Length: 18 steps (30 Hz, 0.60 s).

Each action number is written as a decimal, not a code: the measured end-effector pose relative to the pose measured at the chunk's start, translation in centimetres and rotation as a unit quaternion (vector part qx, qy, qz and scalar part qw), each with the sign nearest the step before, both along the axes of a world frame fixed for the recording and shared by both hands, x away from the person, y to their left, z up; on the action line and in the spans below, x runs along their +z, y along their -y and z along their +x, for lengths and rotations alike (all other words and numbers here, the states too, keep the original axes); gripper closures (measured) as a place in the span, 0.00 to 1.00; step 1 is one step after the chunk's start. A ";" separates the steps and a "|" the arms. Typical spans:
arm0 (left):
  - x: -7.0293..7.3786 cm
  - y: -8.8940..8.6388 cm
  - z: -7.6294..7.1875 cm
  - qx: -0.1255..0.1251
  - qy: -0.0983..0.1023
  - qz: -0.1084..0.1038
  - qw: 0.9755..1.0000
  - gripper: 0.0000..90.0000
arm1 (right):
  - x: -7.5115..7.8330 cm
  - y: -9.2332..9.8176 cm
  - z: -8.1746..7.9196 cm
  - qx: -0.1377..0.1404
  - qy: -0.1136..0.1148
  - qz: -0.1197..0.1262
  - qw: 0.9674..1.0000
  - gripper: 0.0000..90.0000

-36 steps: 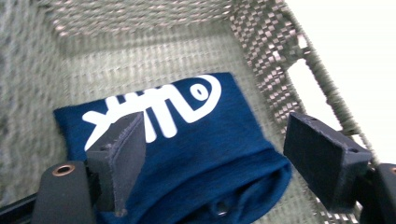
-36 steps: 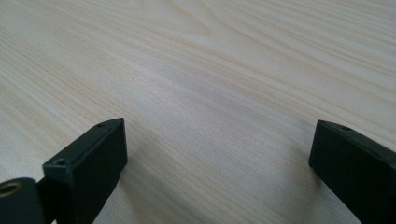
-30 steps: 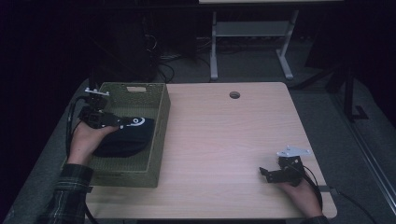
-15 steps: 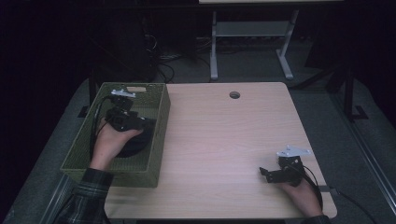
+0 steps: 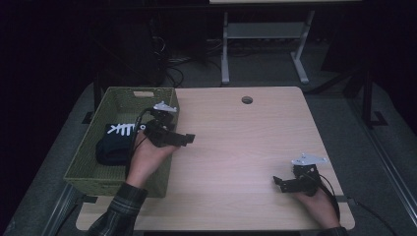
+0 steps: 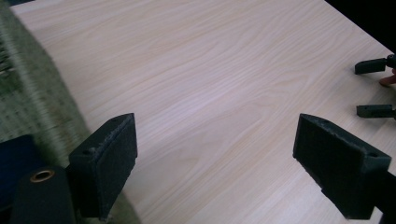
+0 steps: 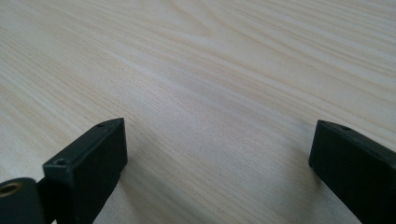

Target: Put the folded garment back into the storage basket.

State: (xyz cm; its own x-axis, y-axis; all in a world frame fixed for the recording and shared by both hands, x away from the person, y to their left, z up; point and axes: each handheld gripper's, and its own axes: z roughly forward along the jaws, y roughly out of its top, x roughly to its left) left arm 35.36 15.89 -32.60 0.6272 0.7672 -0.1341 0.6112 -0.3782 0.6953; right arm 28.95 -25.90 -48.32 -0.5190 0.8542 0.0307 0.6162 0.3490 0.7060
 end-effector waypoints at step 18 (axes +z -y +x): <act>-5.9 5.8 -1.7 -0.043 -0.020 0.024 0.999 0.15 | 0.0 0.0 0.0 0.000 0.000 0.000 1.000 0.04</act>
State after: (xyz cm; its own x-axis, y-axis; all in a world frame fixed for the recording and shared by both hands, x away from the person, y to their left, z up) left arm 33.67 10.04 -38.47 0.6860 0.7168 -0.1246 0.6022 -0.4632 0.6503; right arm 28.95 -25.91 -48.31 -0.5196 0.8539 0.0301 0.6161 0.3501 0.7056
